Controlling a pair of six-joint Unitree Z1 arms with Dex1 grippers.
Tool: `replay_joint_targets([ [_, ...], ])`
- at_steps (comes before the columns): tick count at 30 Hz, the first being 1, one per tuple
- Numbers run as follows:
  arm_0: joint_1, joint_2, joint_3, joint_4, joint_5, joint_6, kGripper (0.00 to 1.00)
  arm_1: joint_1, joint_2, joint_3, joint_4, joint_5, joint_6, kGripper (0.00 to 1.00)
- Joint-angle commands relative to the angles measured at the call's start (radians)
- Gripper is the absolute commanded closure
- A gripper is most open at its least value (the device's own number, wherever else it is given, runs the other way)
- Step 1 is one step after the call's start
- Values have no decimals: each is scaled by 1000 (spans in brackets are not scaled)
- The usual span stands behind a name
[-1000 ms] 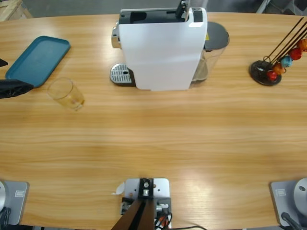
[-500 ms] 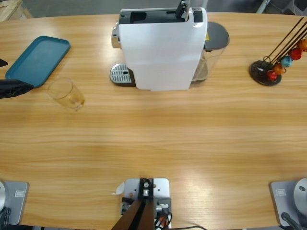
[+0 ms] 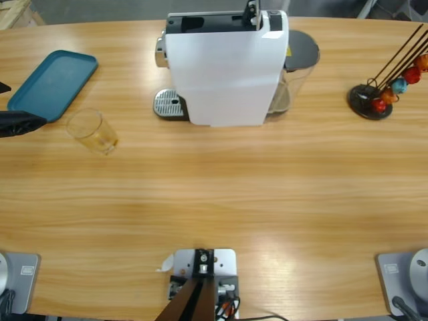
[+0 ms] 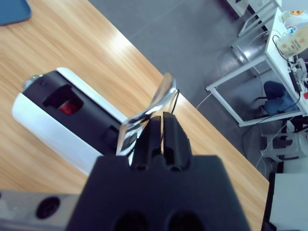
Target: Pour coffee
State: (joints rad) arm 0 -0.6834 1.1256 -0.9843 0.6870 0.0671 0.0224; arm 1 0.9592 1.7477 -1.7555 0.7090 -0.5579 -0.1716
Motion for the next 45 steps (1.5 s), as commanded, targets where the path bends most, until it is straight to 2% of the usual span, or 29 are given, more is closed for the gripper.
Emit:
replay_joint_targets([
  [1, -9, 13, 30, -11, -16, -9, 32, 13, 122, -47, 11, 78, -31, 1000],
  [10, -9, 20, 29, -12, -16, -9, 32, 50, 187, -34, 17, 130, -30, 1000],
  [35, -10, 18, 29, -12, -16, -15, 32, 141, 335, -56, 3, 173, 2, 1000],
  [42, -10, 17, 29, -11, -17, -15, 32, 141, 324, -54, 6, 163, 10, 1000],
  [45, -9, 16, 28, -11, -16, -15, 32, 156, 284, -60, 29, 90, 4, 1000],
])
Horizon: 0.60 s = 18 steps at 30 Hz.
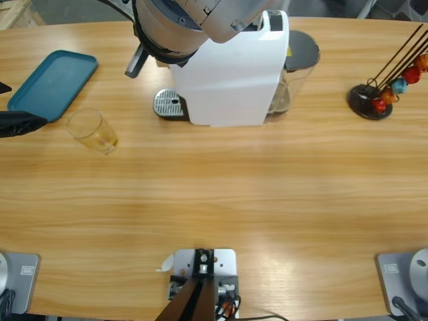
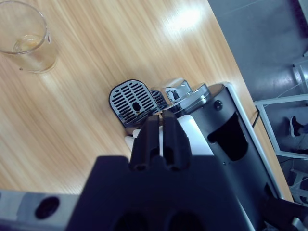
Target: Pour coffee
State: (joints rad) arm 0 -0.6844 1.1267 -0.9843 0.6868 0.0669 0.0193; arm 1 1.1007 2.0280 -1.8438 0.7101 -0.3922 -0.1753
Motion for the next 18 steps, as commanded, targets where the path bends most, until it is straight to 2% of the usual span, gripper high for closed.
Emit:
replay_joint_targets([
  [1, -8, 15, 28, -10, -17, -12, 32, 23, -15, 24, 43, -122, 1, 1000],
  [4, -9, 17, 27, -10, -16, -12, 32, 43, -76, 20, 88, -256, -9, 1000],
  [6, -9, 20, 27, -10, -16, -12, 32, 51, -111, 22, 101, -299, -8, 1000],
  [9, -9, 23, 26, -10, -16, -12, 32, 56, -145, 26, 135, -294, 8, 1000],
  [13, -8, 26, 26, -10, -18, -12, 32, 72, -207, 20, 170, -161, 16, 1000],
  [18, -8, 33, 23, -11, -18, -12, 32, 136, -256, 2, 198, -181, 110, 1000],
])
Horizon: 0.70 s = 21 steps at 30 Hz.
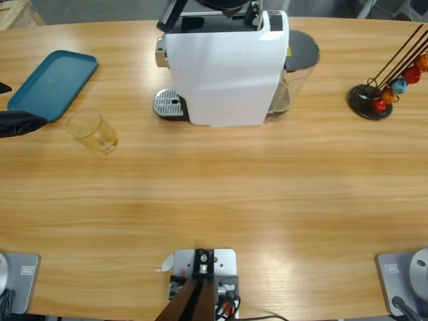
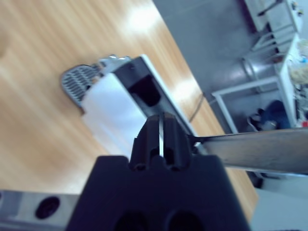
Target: Pour coffee
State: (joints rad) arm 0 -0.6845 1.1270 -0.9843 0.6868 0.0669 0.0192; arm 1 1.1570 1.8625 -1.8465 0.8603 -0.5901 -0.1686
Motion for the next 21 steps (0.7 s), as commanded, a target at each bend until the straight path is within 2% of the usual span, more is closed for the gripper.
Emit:
replay_joint_targets([
  [1, -8, 34, 22, -12, -18, -12, 32, 86, -90, 15, 64, -10, 104, 1000],
  [4, -9, 39, 21, -12, -17, -12, 32, 87, -89, 76, 57, -101, 104, 1000],
  [7, -8, 39, 20, -12, -16, -10, 32, 89, -75, 125, 38, -274, 114, 1000],
  [10, -9, 40, 20, -12, -16, -11, 32, 89, -59, 183, -15, -393, 136, 1000],
  [21, -9, 69, 14, -16, -16, -10, 32, 88, -109, 194, -33, -404, 134, 1000],
])
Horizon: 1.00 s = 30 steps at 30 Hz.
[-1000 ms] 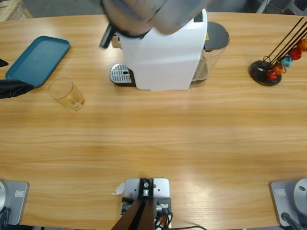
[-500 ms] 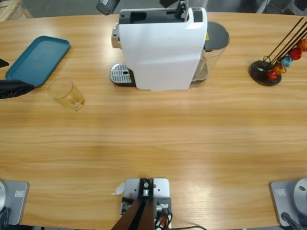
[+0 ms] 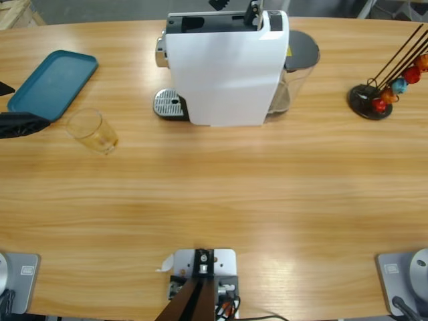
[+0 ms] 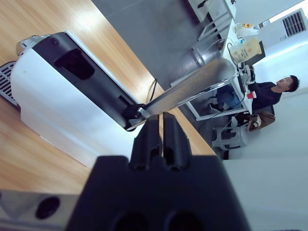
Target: Pour coffee
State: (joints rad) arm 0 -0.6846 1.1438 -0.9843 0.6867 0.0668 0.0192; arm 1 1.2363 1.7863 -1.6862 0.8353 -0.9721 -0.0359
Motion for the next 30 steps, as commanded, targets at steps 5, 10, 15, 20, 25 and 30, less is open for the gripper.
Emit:
replay_joint_targets([
  [5, -9, 54, 13, -16, -16, -10, 32, 9, -61, 24, -8, -42, -41, 1000],
  [10, -9, 63, 12, -16, -16, -10, 32, 7, -85, 30, -7, -58, -48, 1000],
  [15, -9, 62, 12, -15, -16, -10, 32, -36, -30, 48, -91, -71, -48, 1000],
  [20, -9, 53, 15, -13, -15, -10, 32, -74, 27, 89, -212, -73, -43, 1000],
  [25, -9, 53, 15, -13, -15, -10, 32, -100, 52, 96, -228, -73, -42, 1000],
  [30, -9, 55, 15, -13, -15, -10, 32, -120, 70, 106, -237, -71, -46, 1000],
])
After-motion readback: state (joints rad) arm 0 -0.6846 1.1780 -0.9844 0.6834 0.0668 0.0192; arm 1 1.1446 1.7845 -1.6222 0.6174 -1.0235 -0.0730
